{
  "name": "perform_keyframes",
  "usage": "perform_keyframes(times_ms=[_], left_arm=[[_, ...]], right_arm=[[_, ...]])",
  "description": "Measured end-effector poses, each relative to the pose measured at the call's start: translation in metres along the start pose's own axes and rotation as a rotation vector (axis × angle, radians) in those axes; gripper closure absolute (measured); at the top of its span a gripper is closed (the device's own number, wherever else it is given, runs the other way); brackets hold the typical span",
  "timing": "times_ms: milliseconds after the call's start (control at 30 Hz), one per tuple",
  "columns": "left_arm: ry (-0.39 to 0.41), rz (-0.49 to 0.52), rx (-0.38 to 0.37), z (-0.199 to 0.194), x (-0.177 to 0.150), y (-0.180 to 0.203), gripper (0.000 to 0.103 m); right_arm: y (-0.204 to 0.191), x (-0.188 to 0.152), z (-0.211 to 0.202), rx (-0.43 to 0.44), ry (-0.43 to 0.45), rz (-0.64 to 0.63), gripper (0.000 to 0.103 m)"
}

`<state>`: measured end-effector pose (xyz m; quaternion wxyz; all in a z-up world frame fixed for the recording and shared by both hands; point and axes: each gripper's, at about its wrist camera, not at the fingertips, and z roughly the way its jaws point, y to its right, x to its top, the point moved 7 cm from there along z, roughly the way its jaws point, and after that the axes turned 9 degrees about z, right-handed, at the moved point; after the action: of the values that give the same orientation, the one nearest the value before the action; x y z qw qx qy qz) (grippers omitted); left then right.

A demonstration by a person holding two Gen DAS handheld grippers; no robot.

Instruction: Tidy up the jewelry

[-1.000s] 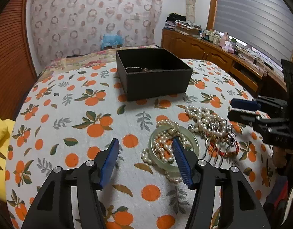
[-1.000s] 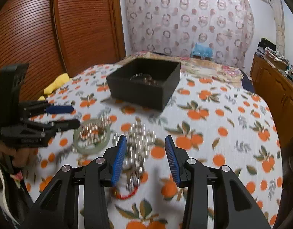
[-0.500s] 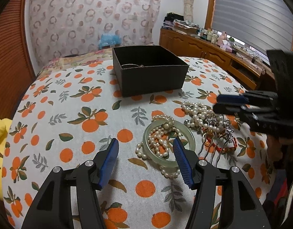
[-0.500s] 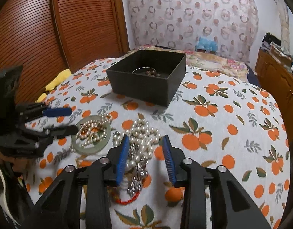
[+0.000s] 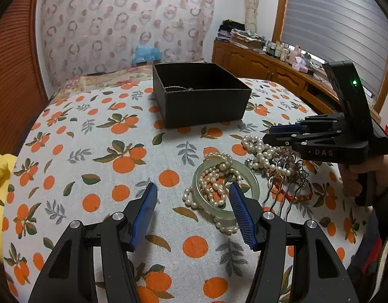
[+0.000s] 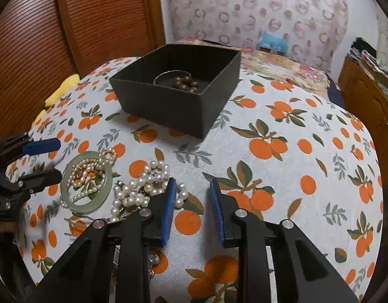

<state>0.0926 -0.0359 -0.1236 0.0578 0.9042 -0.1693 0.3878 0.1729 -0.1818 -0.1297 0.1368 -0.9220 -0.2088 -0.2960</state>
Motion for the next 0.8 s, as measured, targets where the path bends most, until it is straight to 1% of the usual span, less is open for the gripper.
perform_keyframes(times_ms=[67, 100, 133, 300, 433, 600, 700, 767, 800], left_arm=[[-0.002, -0.001, -0.002, 0.0, 0.0, 0.0, 0.046], [-0.002, -0.002, -0.001, 0.0, 0.0, 0.0, 0.046], [-0.001, -0.001, 0.0, 0.0, 0.0, 0.0, 0.046], [0.0, -0.004, 0.0, -0.002, 0.0, -0.003, 0.046], [0.0, 0.016, -0.013, 0.0, 0.006, 0.001, 0.046], [-0.014, 0.048, -0.037, 0.008, 0.019, 0.01, 0.047], [-0.02, 0.089, -0.039, 0.014, 0.027, 0.019, 0.056], [-0.029, 0.115, -0.049, 0.019, 0.032, 0.026, 0.066], [-0.034, 0.119, -0.051, 0.021, 0.033, 0.026, 0.067]], right_arm=[[-0.004, 0.001, 0.001, -0.002, -0.005, -0.033, 0.081], [-0.007, 0.0, 0.001, 0.002, -0.006, -0.043, 0.089], [-0.01, 0.0, 0.002, 0.01, -0.009, -0.056, 0.094], [-0.01, 0.0, -0.001, 0.006, 0.008, -0.057, 0.095], [-0.008, 0.008, -0.021, -0.002, 0.082, -0.035, 0.095], [-0.006, 0.027, -0.056, -0.014, 0.192, -0.019, 0.095], [-0.003, 0.039, -0.076, -0.017, 0.245, -0.005, 0.095], [-0.001, 0.045, -0.087, -0.016, 0.268, -0.001, 0.095], [0.0, 0.047, -0.089, -0.016, 0.274, -0.001, 0.095]])
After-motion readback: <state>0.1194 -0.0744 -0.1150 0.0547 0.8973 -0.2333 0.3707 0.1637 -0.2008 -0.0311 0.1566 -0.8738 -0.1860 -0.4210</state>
